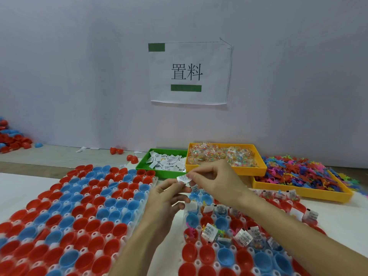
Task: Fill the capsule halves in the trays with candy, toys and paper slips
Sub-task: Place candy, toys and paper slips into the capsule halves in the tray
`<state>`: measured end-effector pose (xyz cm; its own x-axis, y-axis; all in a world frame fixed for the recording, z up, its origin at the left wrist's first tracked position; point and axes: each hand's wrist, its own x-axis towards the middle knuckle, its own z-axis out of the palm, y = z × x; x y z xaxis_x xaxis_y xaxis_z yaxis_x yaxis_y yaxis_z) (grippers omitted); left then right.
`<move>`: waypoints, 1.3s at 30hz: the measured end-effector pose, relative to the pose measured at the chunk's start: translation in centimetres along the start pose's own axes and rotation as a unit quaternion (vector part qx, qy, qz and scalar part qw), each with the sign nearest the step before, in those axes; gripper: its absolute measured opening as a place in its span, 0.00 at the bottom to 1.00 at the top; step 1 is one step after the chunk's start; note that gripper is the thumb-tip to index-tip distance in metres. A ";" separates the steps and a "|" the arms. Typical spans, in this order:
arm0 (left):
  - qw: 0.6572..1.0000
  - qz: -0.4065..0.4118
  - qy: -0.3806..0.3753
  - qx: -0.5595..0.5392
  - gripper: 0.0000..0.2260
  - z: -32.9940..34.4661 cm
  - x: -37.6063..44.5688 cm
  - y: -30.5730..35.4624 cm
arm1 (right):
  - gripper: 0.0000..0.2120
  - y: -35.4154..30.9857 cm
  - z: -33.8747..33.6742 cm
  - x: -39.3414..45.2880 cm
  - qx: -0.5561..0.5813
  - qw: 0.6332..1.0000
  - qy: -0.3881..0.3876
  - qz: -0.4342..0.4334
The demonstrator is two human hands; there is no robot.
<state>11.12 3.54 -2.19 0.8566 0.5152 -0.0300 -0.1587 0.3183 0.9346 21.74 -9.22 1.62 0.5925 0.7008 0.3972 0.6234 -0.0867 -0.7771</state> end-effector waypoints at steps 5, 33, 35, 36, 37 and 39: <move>0.999 0.011 -0.031 0.022 0.08 0.2 -0.3 0.1 | 0.06 -0.7 -0.1 0.4 0.083 0.993 -0.007 0.084; 0.996 0.024 0.074 0.038 0.13 -1.2 0.9 -0.1 | 0.03 -2.3 0.6 -1.4 -0.192 0.949 -0.249 0.026; 0.996 0.025 0.076 0.039 0.14 -1.3 0.9 0.0 | 0.04 -2.4 0.9 -1.5 -0.209 0.940 -0.268 0.022; 0.996 0.025 0.077 0.039 0.14 -1.3 0.9 0.0 | 0.04 -2.5 1.0 -1.5 -0.216 0.936 -0.276 0.021; 0.996 0.026 0.077 0.038 0.13 -1.3 0.9 0.0 | 0.04 -2.5 1.0 -1.5 -0.221 0.933 -0.283 0.021; 0.996 0.026 0.076 0.037 0.13 -1.3 0.9 0.0 | 0.05 -2.7 1.2 -1.6 -0.233 0.928 -0.291 0.019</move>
<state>11.28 5.02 -2.66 0.7631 0.6456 -0.0293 -0.1597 0.2322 0.9595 18.49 -9.24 2.46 0.3270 0.9430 -0.0624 0.8409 -0.3204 -0.4362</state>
